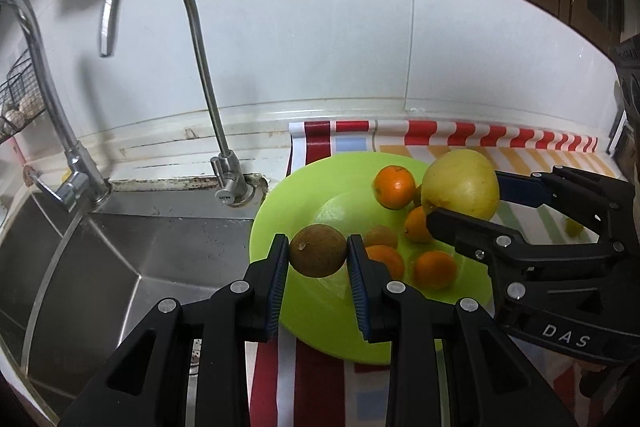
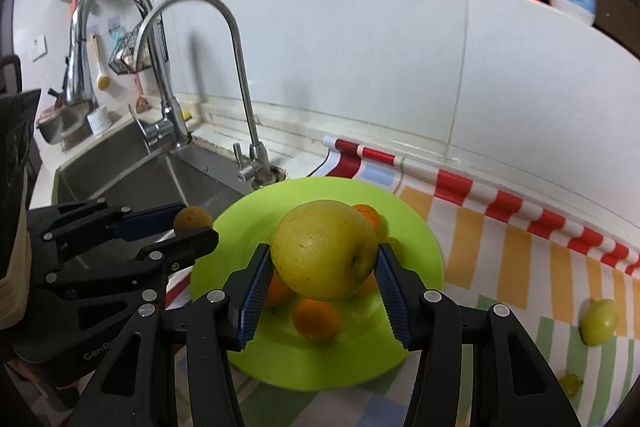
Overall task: Organize fruits
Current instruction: 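Carry both fruits over the green plate and open both tools to release them, then withdraw both tools from the plate toward the remaining limes on the cloth, then grasp a green lime with the left tool while the right tool grasps a large green pomelo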
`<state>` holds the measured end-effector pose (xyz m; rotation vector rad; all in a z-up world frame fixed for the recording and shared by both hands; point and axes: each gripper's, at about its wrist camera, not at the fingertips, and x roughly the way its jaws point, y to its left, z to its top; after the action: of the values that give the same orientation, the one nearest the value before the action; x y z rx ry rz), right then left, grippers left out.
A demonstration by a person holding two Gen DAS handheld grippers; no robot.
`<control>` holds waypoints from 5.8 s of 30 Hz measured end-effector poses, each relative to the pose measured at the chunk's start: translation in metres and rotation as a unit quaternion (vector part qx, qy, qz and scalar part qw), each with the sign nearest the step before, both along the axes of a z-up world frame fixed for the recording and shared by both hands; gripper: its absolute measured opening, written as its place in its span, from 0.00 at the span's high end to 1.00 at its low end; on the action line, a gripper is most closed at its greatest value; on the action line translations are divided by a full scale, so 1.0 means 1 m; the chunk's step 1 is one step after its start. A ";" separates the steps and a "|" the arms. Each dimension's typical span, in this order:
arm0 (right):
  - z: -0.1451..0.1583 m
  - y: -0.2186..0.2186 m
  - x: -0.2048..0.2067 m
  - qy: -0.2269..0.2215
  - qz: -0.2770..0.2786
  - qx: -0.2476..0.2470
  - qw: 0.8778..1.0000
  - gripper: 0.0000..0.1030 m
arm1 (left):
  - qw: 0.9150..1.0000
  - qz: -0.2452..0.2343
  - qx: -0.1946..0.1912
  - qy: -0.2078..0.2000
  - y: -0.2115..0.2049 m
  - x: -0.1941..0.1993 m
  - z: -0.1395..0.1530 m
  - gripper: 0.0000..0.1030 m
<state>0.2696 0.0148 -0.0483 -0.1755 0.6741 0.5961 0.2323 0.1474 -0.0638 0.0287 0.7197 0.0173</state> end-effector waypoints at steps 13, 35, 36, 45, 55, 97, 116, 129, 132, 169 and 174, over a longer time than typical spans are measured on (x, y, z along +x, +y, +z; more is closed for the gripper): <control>-0.005 -0.001 0.017 -0.010 -0.006 0.015 1.000 0.40 | 1.000 -0.004 -0.004 0.006 0.006 0.016 -0.007 0.60; 0.033 -0.062 -0.037 -0.035 -0.071 0.028 0.997 0.40 | 0.999 0.003 -0.003 -0.045 -0.033 -0.041 0.037 0.49; 0.034 -0.065 -0.039 -0.037 -0.073 0.028 0.996 0.40 | 0.999 0.003 -0.003 -0.047 -0.035 -0.043 0.039 0.49; 0.051 -0.101 -0.064 -0.053 -0.103 0.035 0.993 0.40 | 0.998 -0.013 -0.008 -0.067 -0.064 -0.064 0.057 0.45; 0.060 -0.146 -0.086 -0.062 -0.135 0.035 0.988 0.40 | 0.996 -0.035 -0.012 -0.075 -0.107 -0.078 0.067 0.40; 0.007 -0.278 -0.039 -0.027 -0.214 -0.026 0.976 0.34 | 0.980 -0.197 -0.025 -0.005 -0.258 -0.001 0.000 0.37; -0.029 -0.299 -0.007 0.012 -0.233 -0.043 0.971 0.34 | 0.969 -0.229 -0.034 0.081 -0.293 0.047 -0.046 0.59; -0.036 -0.297 -0.001 0.016 -0.227 -0.046 0.973 0.34 | 0.967 -0.235 -0.032 0.091 -0.296 0.055 -0.051 0.72; -0.035 -0.295 0.003 0.014 -0.223 -0.046 0.974 0.34 | 0.972 -0.222 -0.021 0.076 -0.290 0.056 -0.045 0.72; -0.052 -0.252 0.083 0.065 -0.184 -0.019 0.981 0.51 | 0.986 -0.153 -0.019 0.059 -0.245 0.096 -0.039 0.72; -0.046 -0.251 0.072 0.059 -0.187 -0.012 0.981 0.51 | 0.987 -0.152 -0.022 0.054 -0.239 0.088 -0.034 0.72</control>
<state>0.3411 -0.2359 -0.0938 -0.0327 0.8061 0.2387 0.3203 -0.0920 -0.0978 0.0982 0.8185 -0.2942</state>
